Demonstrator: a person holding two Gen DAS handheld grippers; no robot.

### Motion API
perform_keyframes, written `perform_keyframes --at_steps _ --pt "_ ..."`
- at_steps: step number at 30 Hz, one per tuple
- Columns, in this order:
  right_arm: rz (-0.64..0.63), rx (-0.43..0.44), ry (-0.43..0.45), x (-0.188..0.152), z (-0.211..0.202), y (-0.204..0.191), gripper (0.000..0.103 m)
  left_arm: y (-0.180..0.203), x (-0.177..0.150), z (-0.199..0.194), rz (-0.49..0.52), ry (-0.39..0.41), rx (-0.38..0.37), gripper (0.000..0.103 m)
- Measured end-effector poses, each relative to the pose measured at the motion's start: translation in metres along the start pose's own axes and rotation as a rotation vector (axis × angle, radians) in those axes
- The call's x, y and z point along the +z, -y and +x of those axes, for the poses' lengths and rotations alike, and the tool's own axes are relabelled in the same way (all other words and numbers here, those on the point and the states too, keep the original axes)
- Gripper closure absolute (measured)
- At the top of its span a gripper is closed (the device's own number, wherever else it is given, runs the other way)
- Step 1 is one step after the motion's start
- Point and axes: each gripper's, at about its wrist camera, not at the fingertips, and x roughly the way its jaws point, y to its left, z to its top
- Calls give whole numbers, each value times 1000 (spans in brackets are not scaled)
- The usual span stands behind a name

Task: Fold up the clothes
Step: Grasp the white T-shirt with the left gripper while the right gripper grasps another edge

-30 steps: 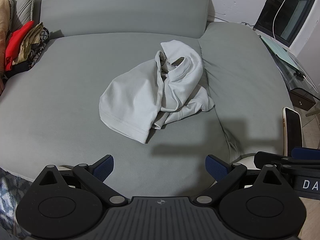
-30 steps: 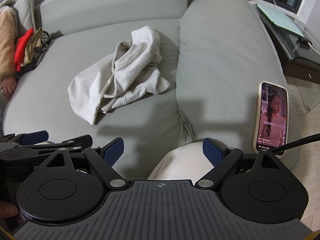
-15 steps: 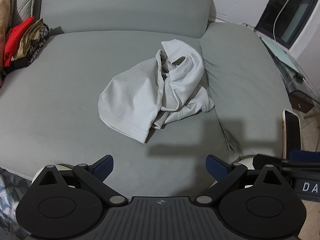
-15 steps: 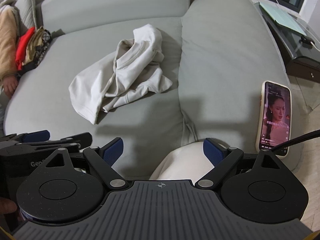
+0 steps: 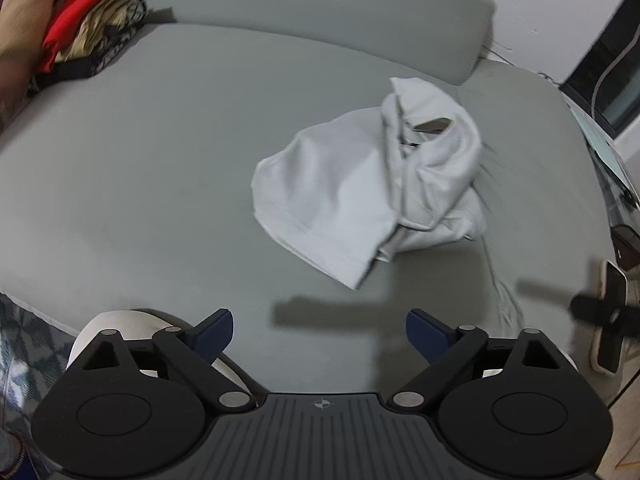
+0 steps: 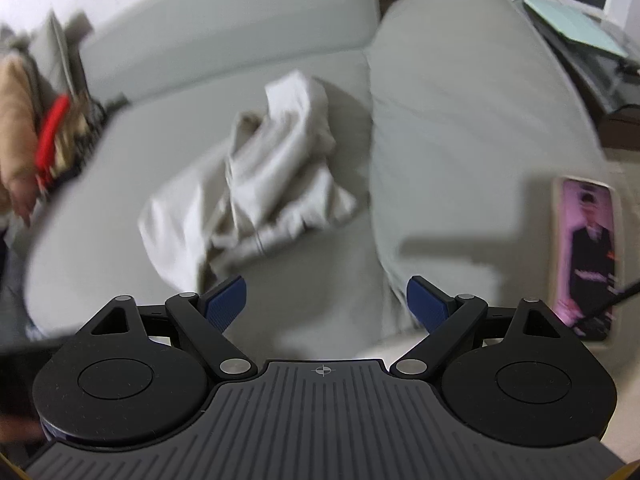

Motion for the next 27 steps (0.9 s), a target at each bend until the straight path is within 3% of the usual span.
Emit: perform_keyframes --at_steps 4,9,11,12,16,19,21,22,23,24,27 --pt "68 97 -17 21 33 10 31 -7 5 14 -7 9 -60 22" --pt "57 99 -28 36 62 5 32 17 10 32 173 61 -96 33" --pt "64 110 -17 40 69 6 32 25 12 40 231 85 -107 54" --pt "70 116 -13 43 71 7 32 26 15 43 236 95 -130 57" --pt "97 128 -11 49 84 13 32 29 21 56 266 140 -150 56" --pt "109 134 -21 52 95 15 32 35 26 65 296 174 -114 56" --pt "121 138 -16 57 103 16 32 39 28 76 341 154 -67 56" --pt "127 140 -12 60 107 17 32 40 29 81 364 135 -44 64" --pt "130 140 -3 64 110 17 32 39 30 86 380 119 -30 87" --pt "129 139 8 69 113 16 32 36 32 88 378 103 -30 98" --pt "107 120 23 94 130 10 24 18 41 79 314 135 -66 101"
